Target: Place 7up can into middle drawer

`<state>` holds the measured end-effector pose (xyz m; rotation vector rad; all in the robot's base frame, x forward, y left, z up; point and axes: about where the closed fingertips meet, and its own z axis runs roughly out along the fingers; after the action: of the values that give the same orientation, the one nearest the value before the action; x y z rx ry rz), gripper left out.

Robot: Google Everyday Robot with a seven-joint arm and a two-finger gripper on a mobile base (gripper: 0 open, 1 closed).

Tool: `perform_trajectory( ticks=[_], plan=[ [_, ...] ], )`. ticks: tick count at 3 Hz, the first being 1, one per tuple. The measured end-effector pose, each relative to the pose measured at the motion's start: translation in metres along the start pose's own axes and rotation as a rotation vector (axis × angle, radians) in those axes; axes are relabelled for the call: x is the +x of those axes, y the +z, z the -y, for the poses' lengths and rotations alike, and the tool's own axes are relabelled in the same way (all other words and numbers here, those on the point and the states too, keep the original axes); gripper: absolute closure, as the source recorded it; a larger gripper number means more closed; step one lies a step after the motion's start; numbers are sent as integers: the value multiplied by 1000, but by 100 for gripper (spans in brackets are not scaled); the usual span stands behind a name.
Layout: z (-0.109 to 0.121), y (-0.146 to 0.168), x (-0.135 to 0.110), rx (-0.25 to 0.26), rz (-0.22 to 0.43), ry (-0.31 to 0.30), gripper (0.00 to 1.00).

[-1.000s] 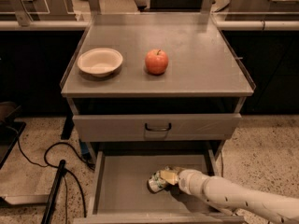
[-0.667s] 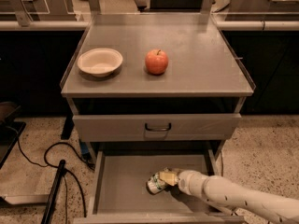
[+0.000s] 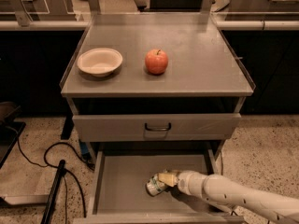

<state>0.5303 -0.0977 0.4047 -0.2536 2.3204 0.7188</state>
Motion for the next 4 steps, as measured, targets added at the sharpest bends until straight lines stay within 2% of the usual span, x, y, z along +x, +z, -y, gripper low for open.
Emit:
perform_trajectory(
  ticks=[1, 4],
  plan=[
    [0, 4, 4, -21, -21, 1, 100],
    [0, 4, 4, -22, -22, 1, 36]
  ],
)
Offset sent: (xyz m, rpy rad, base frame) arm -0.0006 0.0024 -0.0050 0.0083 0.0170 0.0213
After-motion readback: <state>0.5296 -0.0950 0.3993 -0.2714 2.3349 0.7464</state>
